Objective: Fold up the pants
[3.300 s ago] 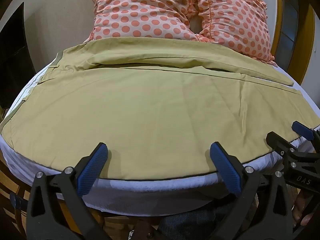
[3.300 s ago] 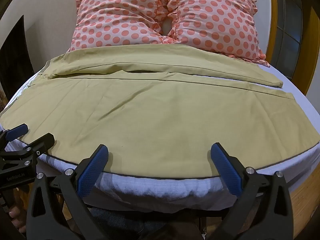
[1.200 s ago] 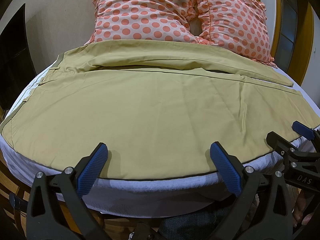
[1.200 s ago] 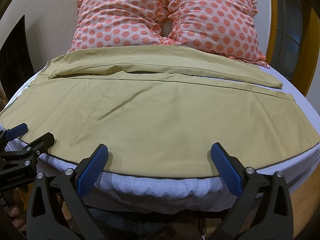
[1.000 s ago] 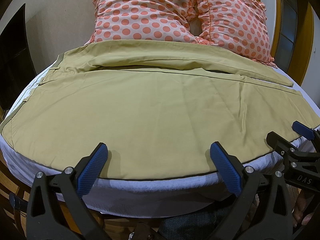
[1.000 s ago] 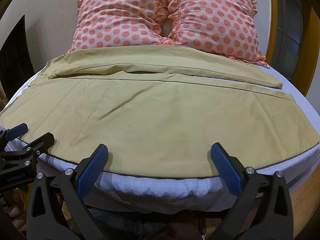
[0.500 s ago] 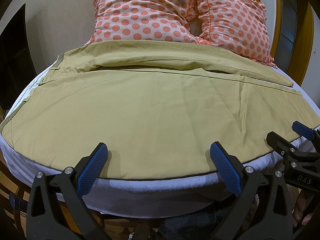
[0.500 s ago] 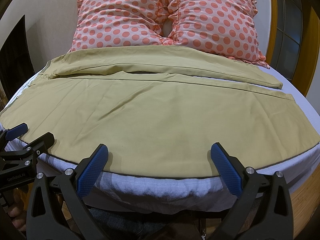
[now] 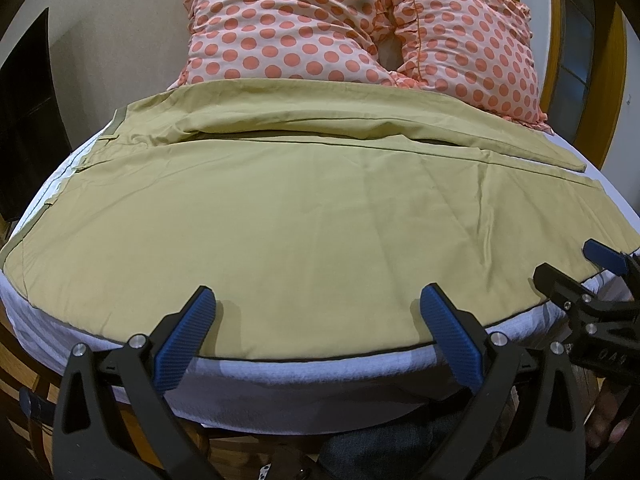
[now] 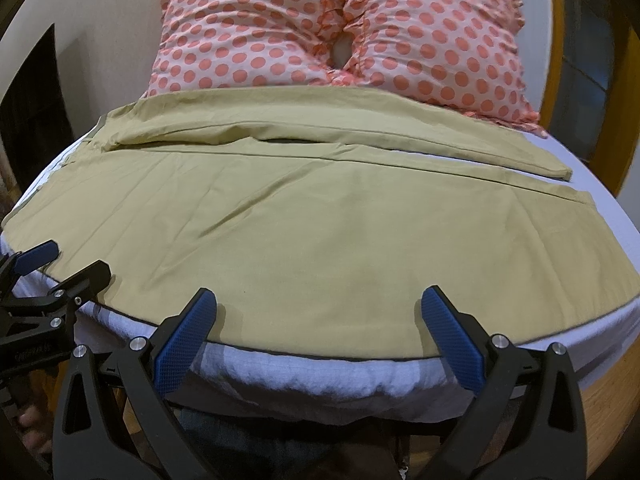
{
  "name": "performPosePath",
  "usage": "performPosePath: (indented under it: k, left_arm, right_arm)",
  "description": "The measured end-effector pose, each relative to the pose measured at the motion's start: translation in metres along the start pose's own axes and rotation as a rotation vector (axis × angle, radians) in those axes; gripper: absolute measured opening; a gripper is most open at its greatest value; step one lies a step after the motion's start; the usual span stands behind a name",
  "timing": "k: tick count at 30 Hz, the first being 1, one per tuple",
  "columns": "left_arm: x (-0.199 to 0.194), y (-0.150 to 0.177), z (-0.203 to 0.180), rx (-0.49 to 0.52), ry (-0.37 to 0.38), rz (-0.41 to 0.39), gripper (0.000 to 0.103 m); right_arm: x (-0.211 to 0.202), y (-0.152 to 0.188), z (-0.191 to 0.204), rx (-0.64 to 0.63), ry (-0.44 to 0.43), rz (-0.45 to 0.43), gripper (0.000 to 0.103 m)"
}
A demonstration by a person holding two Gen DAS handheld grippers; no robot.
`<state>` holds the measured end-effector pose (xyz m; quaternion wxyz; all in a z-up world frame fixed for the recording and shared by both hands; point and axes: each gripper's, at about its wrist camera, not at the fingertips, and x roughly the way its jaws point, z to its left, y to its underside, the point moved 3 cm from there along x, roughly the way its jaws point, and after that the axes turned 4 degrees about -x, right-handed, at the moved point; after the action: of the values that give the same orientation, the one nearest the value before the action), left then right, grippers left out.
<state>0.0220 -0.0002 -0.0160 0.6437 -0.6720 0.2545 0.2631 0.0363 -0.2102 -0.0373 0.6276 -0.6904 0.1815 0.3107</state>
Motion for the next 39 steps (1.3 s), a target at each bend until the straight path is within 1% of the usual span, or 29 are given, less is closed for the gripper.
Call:
performPosePath:
  k: [1, 2, 4, 6, 8, 10, 11, 12, 13, 14, 17, 19, 21, 22, 23, 25, 26, 27, 28, 29, 30, 31, 32, 33, 34, 35, 36, 37, 39]
  left_arm:
    - [0.000, -0.001, 0.000, 0.002, 0.002, -0.003, 0.101]
    - [0.000, -0.001, 0.001, 0.006, 0.005, -0.006, 0.101]
    - [0.000, -0.003, 0.003, 0.017, 0.004, -0.003, 0.101]
    - [-0.002, -0.014, 0.007, 0.033, -0.029, -0.039, 0.101]
    - [-0.006, -0.025, 0.010, 0.037, -0.041, -0.076, 0.101]
    - [-0.012, -0.040, 0.015, 0.029, -0.031, -0.122, 0.101]
    - [-0.013, -0.046, 0.017, 0.026, -0.023, -0.140, 0.101]
    - [-0.015, -0.054, 0.019, 0.025, -0.012, -0.162, 0.101]
    - [-0.015, -0.058, 0.020, 0.025, -0.006, -0.172, 0.101]
    - [-0.013, -0.064, 0.022, 0.024, 0.000, -0.185, 0.101]
    - [-0.009, -0.071, 0.028, 0.020, 0.001, -0.197, 0.101]
    - [-0.003, -0.077, 0.032, 0.022, -0.006, -0.193, 0.101]
    - [0.003, -0.079, 0.034, 0.025, -0.013, -0.189, 0.101]
    - [0.006, -0.080, 0.035, 0.027, -0.017, -0.186, 0.101]
    - [0.007, -0.080, 0.035, 0.029, -0.018, -0.185, 0.101]
    - [0.013, -0.082, 0.035, 0.034, -0.019, -0.176, 0.101]
    - [0.017, -0.084, 0.034, 0.037, -0.017, -0.171, 0.101]
    - [0.019, -0.083, 0.034, 0.039, -0.015, -0.167, 0.101]
    - [0.021, -0.082, 0.033, 0.041, -0.013, -0.163, 0.101]
    - [0.023, -0.082, 0.033, 0.044, -0.012, -0.160, 0.101]
    - [0.025, -0.082, 0.033, 0.046, -0.012, -0.156, 0.101]
    - [0.026, -0.082, 0.033, 0.048, -0.013, -0.155, 0.101]
    - [0.027, -0.081, 0.033, 0.047, -0.013, -0.156, 0.101]
    - [0.027, -0.082, 0.035, 0.043, -0.014, -0.156, 0.101]
    - [0.027, -0.082, 0.036, 0.038, -0.013, -0.156, 0.101]
    - [0.028, -0.084, 0.038, 0.024, -0.010, -0.155, 0.101]
    - [0.028, -0.085, 0.040, 0.013, -0.006, -0.154, 0.101]
    - [0.028, -0.086, 0.042, -0.003, 0.002, -0.153, 0.101]
    - [0.026, -0.087, 0.047, -0.029, 0.010, -0.149, 0.101]
  right_arm:
    - [0.001, -0.003, -0.005, 0.011, -0.004, 0.019, 0.102]
    - [0.000, -0.012, -0.020, 0.044, 0.004, 0.027, 0.102]
    - [-0.004, -0.041, -0.058, 0.129, 0.040, 0.006, 0.102]
    - [-0.002, -0.070, -0.097, 0.227, 0.085, 0.008, 0.102]
    - [0.012, -0.103, -0.144, 0.345, 0.141, 0.029, 0.102]
    - [0.037, -0.130, -0.186, 0.455, 0.208, 0.074, 0.101]
    - [0.057, -0.144, -0.209, 0.524, 0.237, 0.109, 0.094]
    - [0.075, -0.153, -0.228, 0.579, 0.256, 0.143, 0.083]
    - [0.100, -0.165, -0.251, 0.649, 0.287, 0.189, 0.078]
    - [0.115, -0.170, -0.265, 0.686, 0.307, 0.215, 0.073]
    - [0.168, -0.191, -0.300, 0.788, 0.388, 0.276, 0.066]
    - [0.185, -0.196, -0.311, 0.839, 0.423, 0.277, 0.066]
    - [0.212, -0.203, -0.322, 0.888, 0.450, 0.303, 0.068]
    - [0.217, -0.205, -0.325, 0.895, 0.470, 0.304, 0.069]
    - [0.222, -0.212, -0.327, 0.887, 0.513, 0.286, 0.070]
    - [0.233, -0.217, -0.330, 0.876, 0.553, 0.293, 0.076]
    - [0.242, -0.218, -0.330, 0.836, 0.598, 0.321, 0.076]
    - [0.246, -0.220, -0.326, 0.770, 0.648, 0.328, 0.077]
    - [0.247, -0.221, -0.322, 0.700, 0.677, 0.301, 0.077]
    - [0.246, -0.219, -0.319, 0.664, 0.673, 0.279, 0.075]
    - [0.246, -0.217, -0.319, 0.639, 0.653, 0.257, 0.070]
    - [0.242, -0.210, -0.322, 0.634, 0.601, 0.222, 0.068]
    - [0.237, -0.205, -0.323, 0.633, 0.584, 0.204, 0.060]
    - [0.233, -0.202, -0.325, 0.624, 0.585, 0.194, 0.047]
    - [0.229, -0.198, -0.328, 0.629, 0.577, 0.183, 0.041]
    - [0.223, -0.192, -0.331, 0.635, 0.577, 0.172, 0.028]
    - [0.221, -0.188, -0.335, 0.638, 0.572, 0.162, 0.023]
    - [0.220, -0.185, -0.340, 0.638, 0.559, 0.154, 0.021]
    - [0.216, -0.180, -0.345, 0.637, 0.545, 0.146, 0.014]
